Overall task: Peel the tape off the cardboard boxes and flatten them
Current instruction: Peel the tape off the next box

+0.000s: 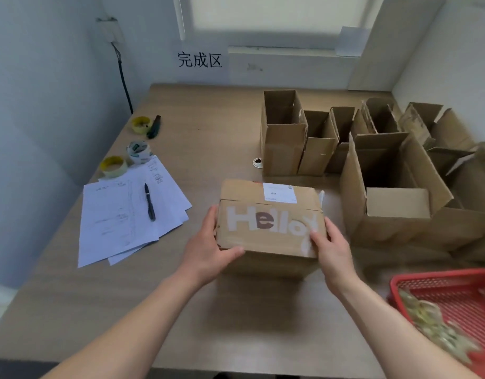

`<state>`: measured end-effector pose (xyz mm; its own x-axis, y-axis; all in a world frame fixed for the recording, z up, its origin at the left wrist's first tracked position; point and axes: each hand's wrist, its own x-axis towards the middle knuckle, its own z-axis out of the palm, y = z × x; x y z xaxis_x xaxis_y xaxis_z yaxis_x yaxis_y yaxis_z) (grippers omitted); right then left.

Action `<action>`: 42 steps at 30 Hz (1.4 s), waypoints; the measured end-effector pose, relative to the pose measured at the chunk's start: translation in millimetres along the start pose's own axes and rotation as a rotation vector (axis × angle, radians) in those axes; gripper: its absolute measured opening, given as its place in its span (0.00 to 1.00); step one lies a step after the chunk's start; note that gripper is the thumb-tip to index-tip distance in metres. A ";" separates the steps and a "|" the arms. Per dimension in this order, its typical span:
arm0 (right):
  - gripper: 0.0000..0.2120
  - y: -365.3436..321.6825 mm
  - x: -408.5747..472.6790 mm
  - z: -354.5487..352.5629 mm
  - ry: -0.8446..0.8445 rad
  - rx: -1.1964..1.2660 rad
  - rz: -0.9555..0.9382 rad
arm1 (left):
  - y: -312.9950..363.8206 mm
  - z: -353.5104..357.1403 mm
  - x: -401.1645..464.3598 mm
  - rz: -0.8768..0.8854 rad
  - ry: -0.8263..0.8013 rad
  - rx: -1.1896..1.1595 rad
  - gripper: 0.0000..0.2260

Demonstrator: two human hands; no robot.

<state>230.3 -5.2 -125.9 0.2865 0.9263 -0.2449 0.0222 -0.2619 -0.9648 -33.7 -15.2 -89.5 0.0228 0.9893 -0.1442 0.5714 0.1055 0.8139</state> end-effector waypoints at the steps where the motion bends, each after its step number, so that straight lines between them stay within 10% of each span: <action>1: 0.17 -3.2 2.6 -1.0 0.071 0.012 0.054 | 5.5 -4.2 -3.5 0.037 0.022 0.000 0.50; 9: 0.08 -9.7 8.0 29.1 0.020 0.146 0.467 | 67.5 -59.2 2.2 0.530 0.078 0.166 0.26; 13: 0.16 6.4 -4.9 51.2 0.179 -0.275 0.190 | 61.3 -47.8 7.6 0.461 -0.027 0.403 0.26; 19: 0.14 -41.2 -42.6 49.1 0.127 0.124 -0.227 | 78.7 -14.2 22.7 0.458 -0.143 0.465 0.36; 33: 0.04 -55.4 -80.1 12.5 0.176 -0.809 -0.756 | 45.6 -23.3 36.0 0.476 -0.335 0.724 0.32; 42: 0.05 -66.0 -114.4 33.9 0.143 -1.120 -0.627 | 50.6 -21.8 38.8 0.456 -0.271 0.683 0.34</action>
<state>163.6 -84.7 -37.5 0.0332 0.9541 0.2977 0.9559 0.0566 -0.2881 -21.9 30.7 -41.7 0.5153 0.8527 -0.0855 0.8245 -0.4660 0.3211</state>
